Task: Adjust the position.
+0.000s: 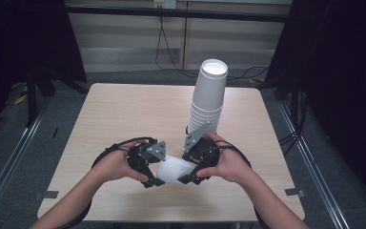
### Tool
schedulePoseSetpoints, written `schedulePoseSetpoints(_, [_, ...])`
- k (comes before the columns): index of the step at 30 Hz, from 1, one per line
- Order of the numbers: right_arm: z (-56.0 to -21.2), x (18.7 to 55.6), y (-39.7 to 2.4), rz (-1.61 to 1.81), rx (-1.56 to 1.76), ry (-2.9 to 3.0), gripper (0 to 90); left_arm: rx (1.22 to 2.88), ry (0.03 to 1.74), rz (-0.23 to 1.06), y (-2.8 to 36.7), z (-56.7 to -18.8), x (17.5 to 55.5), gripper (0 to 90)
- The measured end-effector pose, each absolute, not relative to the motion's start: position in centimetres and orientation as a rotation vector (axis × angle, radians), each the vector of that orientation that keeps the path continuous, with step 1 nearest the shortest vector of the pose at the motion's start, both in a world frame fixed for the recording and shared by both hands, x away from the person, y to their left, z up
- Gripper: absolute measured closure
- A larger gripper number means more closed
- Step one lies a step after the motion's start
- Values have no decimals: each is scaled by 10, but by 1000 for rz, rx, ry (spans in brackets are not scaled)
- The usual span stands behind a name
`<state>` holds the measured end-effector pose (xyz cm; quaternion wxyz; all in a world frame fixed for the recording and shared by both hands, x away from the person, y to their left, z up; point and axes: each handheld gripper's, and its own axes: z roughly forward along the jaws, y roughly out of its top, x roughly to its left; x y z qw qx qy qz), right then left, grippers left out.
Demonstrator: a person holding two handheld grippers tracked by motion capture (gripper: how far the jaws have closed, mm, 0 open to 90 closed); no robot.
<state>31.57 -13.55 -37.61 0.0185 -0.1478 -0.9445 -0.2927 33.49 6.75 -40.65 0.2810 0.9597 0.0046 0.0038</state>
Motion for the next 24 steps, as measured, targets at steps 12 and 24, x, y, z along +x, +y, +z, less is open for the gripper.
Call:
schedulePoseSetpoints(12, [-384,319,-124,-797,-485,-2948,206,2598,-26,24,60,-404,332,165])
schedulePoseSetpoints(24, [-393,320,-117,-712,-488,-2950,221,2619,-50,41,59,-404,332,161])
